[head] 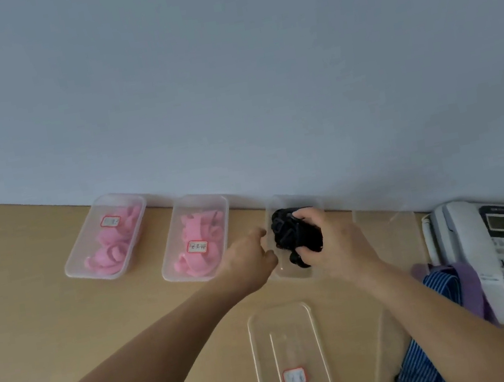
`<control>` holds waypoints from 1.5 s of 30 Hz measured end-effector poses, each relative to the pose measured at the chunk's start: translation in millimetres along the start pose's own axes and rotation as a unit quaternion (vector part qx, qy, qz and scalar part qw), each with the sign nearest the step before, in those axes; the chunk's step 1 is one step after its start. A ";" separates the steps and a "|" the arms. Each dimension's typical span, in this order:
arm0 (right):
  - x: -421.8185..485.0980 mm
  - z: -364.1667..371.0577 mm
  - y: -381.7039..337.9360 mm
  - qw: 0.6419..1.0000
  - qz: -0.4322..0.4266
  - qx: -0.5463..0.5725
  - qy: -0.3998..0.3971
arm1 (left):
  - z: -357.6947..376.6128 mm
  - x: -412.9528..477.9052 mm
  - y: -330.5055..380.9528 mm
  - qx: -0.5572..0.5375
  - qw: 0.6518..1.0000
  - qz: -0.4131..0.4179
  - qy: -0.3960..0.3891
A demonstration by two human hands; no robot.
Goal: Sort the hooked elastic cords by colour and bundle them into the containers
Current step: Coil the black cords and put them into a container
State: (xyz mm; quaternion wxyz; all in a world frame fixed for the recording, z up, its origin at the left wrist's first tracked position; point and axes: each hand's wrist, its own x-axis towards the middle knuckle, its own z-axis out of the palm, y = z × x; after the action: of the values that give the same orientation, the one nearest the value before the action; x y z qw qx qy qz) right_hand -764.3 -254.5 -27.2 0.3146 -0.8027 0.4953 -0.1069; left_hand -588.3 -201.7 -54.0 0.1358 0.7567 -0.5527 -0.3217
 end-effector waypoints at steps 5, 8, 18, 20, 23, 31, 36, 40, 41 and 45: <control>3.5 10.3 9.8 0.994 -0.057 -0.058 -0.071 | 10.7 1.9 -4.2 -0.045 0.998 -0.031 0.010; 7.1 12.1 14.4 0.991 -0.060 -0.073 -0.092 | 11.3 2.9 -4.4 -0.059 0.998 -0.026 0.011; 21.6 22.5 30.4 0.961 -0.138 -0.186 -0.151 | 9.1 0.4 -1.0 -0.040 0.999 -0.011 0.008; 21.3 21.7 30.5 0.954 -0.171 -0.208 -0.132 | 8.3 1.9 -1.0 -0.040 0.999 -0.016 0.006; 20.3 19.8 29.3 0.945 -0.195 -0.250 -0.081 | 7.4 0.8 0.6 -0.040 0.999 -0.022 0.002; 6.0 23.4 31.4 0.975 -0.134 -0.164 -0.063 | 11.2 1.9 -0.9 -0.032 0.999 -0.016 -0.004; 7.4 29.4 32.2 0.976 -0.124 -0.164 -0.065 | 15.9 1.8 -1.0 0.040 0.999 0.021 0.005; 1.5 27.4 31.4 0.982 -0.110 -0.147 -0.051 | 21.6 3.0 -7.5 0.200 0.959 0.169 0.112; -0.9 27.2 32.3 0.982 -0.121 -0.145 -0.020 | 23.0 5.3 -9.4 0.225 0.947 0.199 0.115; -13.6 31.9 40.7 0.961 -0.149 -0.223 0.069 | 25.0 14.8 -11.8 0.312 0.914 0.254 0.054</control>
State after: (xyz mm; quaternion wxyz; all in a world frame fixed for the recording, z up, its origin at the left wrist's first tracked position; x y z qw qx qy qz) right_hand -785.2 -242.7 -75.0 0.0729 -0.9077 0.4022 -0.0944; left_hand -592.6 -207.4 -84.5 -0.0009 0.6110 -0.7903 -0.0465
